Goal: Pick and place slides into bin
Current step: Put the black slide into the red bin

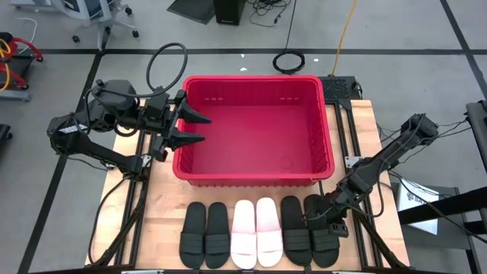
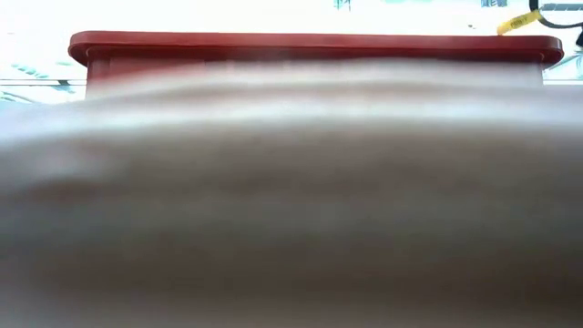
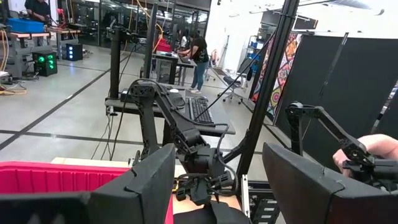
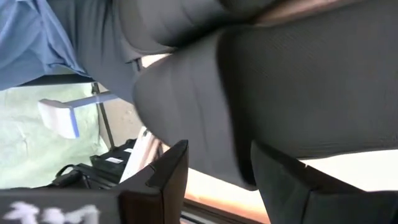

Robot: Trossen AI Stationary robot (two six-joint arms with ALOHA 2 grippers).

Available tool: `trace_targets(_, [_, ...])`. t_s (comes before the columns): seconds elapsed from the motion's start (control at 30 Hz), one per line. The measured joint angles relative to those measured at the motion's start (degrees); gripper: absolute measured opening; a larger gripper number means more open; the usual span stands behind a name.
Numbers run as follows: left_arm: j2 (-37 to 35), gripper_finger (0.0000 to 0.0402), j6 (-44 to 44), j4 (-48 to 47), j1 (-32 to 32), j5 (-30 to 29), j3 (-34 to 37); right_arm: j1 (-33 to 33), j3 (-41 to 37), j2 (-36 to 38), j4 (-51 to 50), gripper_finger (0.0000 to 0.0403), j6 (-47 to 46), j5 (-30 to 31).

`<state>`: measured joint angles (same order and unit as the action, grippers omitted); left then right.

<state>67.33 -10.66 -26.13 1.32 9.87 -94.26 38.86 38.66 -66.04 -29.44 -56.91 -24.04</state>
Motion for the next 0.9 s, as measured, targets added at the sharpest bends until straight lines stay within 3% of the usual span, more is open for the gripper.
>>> trace_targets(0.27, [0.0,0.0241,0.0,0.0,0.0,0.0,0.0,1.3,-6.3,0.0,14.9,0.0164,-4.2,-0.2])
trace_targets(0.63, [0.0,0.0241,0.3,-0.8,0.0,-2.9,0.0,5.0,-10.0,-0.2,21.1,0.0161,-10.0,0.0])
trace_targets(0.9, [0.0,0.0241,1.5,-1.2,0.0,-3.0,0.0,5.1,-10.3,-0.2,24.8,0.0094,-9.9,0.1])
